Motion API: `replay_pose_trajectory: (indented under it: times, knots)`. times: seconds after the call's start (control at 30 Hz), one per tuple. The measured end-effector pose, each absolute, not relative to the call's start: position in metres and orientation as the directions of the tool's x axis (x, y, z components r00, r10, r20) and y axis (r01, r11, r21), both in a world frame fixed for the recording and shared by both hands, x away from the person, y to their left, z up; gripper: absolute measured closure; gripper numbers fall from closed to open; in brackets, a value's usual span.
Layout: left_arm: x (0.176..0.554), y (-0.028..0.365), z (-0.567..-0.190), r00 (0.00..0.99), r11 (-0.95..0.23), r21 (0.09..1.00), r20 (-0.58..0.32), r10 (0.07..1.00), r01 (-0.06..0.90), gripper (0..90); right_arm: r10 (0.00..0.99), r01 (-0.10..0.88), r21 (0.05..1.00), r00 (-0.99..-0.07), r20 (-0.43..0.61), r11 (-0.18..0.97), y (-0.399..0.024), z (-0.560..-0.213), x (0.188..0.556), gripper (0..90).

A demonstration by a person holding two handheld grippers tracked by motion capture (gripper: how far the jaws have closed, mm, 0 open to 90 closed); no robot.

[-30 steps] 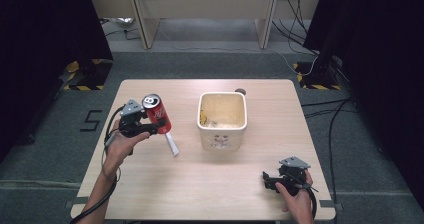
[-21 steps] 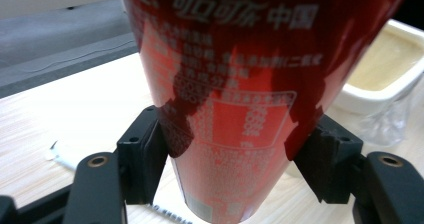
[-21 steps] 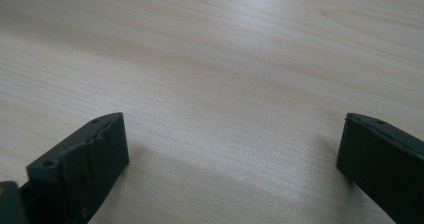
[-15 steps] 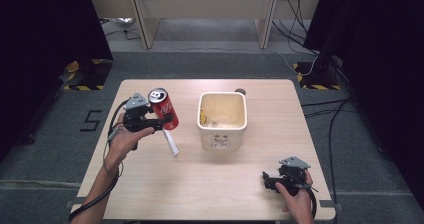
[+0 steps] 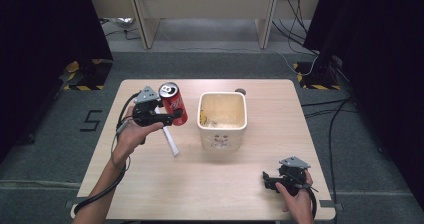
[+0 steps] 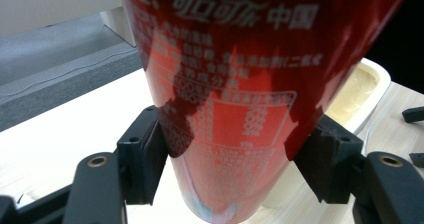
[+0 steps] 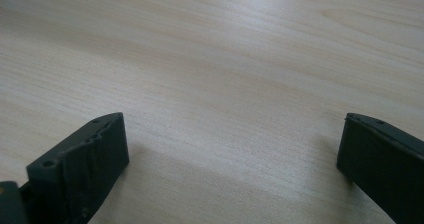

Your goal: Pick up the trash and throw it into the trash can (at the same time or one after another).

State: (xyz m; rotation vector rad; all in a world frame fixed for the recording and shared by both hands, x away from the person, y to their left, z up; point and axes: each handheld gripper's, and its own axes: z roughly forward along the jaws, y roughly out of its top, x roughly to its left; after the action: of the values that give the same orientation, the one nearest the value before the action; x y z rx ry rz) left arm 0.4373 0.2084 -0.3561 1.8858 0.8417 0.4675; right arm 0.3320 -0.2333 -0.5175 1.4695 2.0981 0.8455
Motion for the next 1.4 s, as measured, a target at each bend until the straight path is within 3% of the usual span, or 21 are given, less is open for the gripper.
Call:
replay_pose_trajectory:
  times: [1.4]
  knots:
    - [0.459,0.155,-0.329,0.733,-0.291,0.900,-0.043,0.679,0.323,34.2,0.939,0.669,0.699,-0.344,-0.010,0.253,-0.233,-0.518,0.332,0.3]
